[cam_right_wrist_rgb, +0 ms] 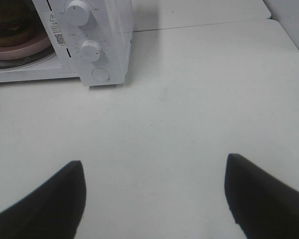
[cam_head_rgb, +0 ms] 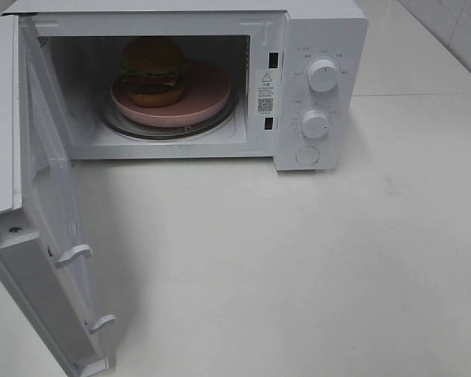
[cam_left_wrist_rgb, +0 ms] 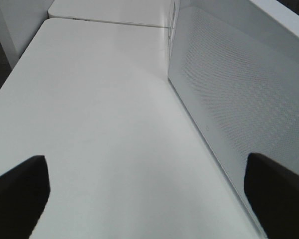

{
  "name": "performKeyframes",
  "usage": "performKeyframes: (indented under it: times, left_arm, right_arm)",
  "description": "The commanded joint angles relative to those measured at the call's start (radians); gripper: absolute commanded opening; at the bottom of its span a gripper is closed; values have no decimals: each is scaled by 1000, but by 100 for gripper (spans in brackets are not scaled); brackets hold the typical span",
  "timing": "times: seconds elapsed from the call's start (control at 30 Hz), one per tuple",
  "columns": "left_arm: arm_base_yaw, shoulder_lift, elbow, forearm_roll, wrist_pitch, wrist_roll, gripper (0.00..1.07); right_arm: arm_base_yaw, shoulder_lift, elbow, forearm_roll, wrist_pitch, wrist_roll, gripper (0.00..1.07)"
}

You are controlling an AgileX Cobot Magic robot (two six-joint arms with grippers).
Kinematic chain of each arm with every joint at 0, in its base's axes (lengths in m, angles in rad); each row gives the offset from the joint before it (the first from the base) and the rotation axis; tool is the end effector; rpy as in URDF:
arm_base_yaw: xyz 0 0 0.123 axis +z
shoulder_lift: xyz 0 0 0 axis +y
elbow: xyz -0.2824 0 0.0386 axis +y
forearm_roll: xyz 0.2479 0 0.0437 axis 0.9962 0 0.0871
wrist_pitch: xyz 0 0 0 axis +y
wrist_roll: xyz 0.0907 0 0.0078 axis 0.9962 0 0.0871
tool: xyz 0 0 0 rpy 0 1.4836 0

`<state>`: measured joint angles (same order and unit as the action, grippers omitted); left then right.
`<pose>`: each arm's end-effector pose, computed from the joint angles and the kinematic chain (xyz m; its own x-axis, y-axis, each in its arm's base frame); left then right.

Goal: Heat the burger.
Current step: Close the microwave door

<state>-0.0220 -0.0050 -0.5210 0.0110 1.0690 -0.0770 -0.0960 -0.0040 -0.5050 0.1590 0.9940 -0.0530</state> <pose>-0.0084 0.0011 0.2823 -0.4399 -0.0620 -0.8959 -0.0182 0.9980 -0.0601 -0.0029 0.0124 0.2848 -0.3810 0.0708 -0.9219 -0.0141 0.9965 0.0823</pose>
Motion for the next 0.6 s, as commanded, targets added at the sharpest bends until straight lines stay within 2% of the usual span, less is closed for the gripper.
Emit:
performKeyframes:
  times: [0.03,0.6]
  left_arm:
    - [3,-4,1,-4,2,3,98]
    - [3,-5,1,-4,2,3,98]
  right_arm:
    - [-8,-27,7,-4,-6,-2,76]
    - [-8,-27,7,-3,-6,-2,76]
